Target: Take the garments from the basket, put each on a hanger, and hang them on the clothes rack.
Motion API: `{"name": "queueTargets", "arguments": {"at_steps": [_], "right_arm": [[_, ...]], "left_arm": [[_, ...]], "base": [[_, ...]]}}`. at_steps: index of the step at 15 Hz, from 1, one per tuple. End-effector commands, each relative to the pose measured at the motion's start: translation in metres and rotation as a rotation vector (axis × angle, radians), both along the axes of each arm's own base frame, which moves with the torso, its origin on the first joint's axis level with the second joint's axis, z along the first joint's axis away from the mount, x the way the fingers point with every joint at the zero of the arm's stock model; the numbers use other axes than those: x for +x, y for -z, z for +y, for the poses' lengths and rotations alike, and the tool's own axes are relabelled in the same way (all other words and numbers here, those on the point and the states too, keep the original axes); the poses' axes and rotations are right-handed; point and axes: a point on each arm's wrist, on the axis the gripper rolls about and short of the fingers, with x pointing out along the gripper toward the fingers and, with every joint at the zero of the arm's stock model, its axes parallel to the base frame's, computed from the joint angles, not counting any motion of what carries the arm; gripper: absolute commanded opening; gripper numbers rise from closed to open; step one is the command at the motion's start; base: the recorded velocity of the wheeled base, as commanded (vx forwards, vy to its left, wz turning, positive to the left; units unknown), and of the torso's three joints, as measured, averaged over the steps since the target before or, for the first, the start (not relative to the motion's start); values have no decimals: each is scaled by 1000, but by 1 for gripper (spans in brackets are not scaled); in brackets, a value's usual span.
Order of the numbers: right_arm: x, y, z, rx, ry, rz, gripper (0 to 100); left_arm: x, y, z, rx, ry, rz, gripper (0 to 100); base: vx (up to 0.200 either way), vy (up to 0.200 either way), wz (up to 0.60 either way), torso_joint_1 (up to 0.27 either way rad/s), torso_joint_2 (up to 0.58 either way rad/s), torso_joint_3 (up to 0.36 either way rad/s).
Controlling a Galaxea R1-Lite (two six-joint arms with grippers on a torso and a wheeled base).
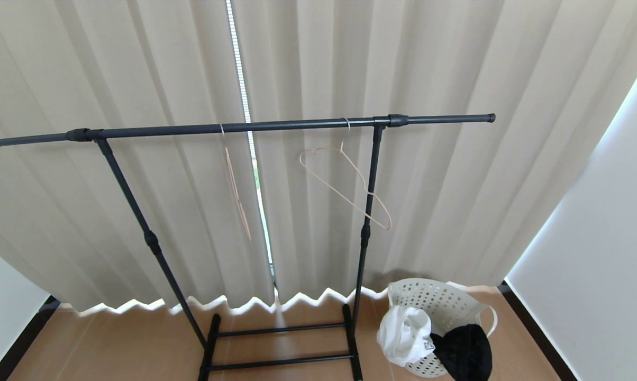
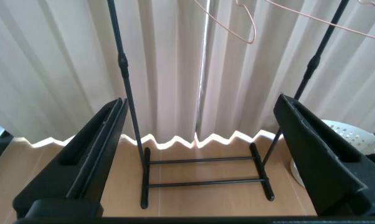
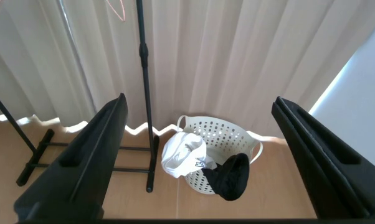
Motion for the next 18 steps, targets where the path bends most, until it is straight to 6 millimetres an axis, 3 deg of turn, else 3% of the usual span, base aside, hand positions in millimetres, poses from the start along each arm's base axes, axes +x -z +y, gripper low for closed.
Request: {"name": "queueTargets", "arguments": {"at_steps": [1,18], "right_arm": [[0,0,0,3,0,0,100],[0,0,0,0,0,2,100]], "left_arm": [[0,0,0,1,0,2,100],[0,0,0,1,0,2,100]], "base": [[0,0,0,-105,246,134],[0,0,0,-148,333,179]]}}
